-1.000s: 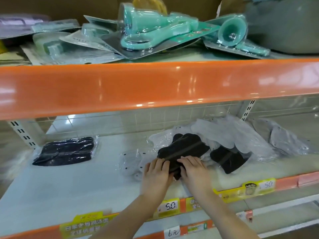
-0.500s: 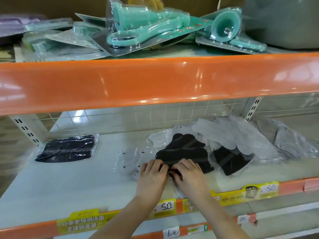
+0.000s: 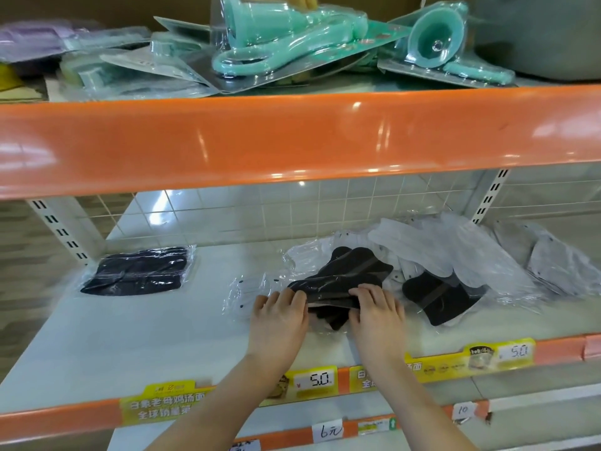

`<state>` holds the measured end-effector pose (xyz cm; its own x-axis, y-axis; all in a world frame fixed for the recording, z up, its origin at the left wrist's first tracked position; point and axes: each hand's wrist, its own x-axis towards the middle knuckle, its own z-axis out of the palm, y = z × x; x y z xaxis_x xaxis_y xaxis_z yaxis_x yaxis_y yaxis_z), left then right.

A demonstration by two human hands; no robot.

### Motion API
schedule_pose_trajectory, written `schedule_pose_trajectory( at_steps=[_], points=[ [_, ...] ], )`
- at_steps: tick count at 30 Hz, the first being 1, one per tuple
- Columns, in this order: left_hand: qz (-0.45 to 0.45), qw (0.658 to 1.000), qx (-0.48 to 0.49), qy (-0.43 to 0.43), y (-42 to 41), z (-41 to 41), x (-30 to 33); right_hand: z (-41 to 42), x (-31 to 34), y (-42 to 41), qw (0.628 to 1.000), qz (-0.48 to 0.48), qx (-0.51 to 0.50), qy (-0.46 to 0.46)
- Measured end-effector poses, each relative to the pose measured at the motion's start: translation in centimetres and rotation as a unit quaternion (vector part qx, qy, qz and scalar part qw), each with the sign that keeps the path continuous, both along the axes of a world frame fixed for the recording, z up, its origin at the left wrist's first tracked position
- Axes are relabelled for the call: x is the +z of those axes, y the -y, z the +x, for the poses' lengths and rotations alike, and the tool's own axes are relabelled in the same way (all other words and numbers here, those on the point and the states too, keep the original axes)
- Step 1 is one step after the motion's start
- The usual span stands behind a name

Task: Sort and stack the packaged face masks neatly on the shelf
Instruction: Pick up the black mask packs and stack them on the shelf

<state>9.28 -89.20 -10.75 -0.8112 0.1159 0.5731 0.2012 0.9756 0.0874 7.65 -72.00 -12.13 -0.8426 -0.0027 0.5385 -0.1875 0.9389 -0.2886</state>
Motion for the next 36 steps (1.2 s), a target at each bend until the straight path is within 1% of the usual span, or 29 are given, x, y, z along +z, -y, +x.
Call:
schedule_pose_trajectory(
  at_steps=[2,7,9,11,13,14,17,22,24,29,32,36],
  points=[
    [-0.024,1.000,0.004,0.016,0.5,0.0,0.6,0.2,0.4,0.2,1.000,-0.005,0.010,-0.013],
    [-0.075,0.996,-0.003,0.051,2.0,-0.5,2.0,0.8,1.6,2.2,0.995,-0.004,0.049,-0.088],
    [-0.075,0.996,-0.004,0.051,3.0,-0.8,2.6,0.9,2.1,3.7,0.991,-0.013,0.074,-0.110],
    [-0.058,0.998,-0.010,0.033,4.2,-1.0,3.1,0.8,2.4,5.2,0.988,-0.024,0.097,-0.120],
    [-0.032,0.999,-0.024,-0.001,5.6,-1.2,3.5,0.5,2.2,6.6,0.989,-0.011,0.110,-0.102],
    [-0.023,0.999,-0.030,-0.020,6.5,-1.2,3.6,0.3,2.0,7.4,0.990,-0.003,0.115,-0.078],
    [-0.020,0.997,-0.041,-0.060,9.3,-1.2,3.4,-0.3,1.6,9.8,0.989,0.015,0.144,-0.021],
    [-0.013,0.990,-0.049,-0.129,14.6,-0.5,2.6,-1.1,2.7,14.9,0.980,0.019,0.197,0.003],
    [-0.018,0.991,-0.041,-0.128,16.9,-0.1,2.3,-1.4,2.9,16.9,0.976,0.033,0.216,0.007],
    [-0.046,0.995,0.006,-0.088,22.9,0.1,1.3,-2.0,2.7,21.7,0.963,0.050,0.263,-0.002],
    [-0.044,0.996,0.035,-0.074,26.1,-0.1,1.1,-2.0,2.9,24.4,0.955,0.053,0.290,0.032],
    [-0.022,0.995,0.058,-0.072,29.4,-0.3,1.3,-1.9,3.2,27.8,0.949,0.024,0.310,0.061]
  ],
)
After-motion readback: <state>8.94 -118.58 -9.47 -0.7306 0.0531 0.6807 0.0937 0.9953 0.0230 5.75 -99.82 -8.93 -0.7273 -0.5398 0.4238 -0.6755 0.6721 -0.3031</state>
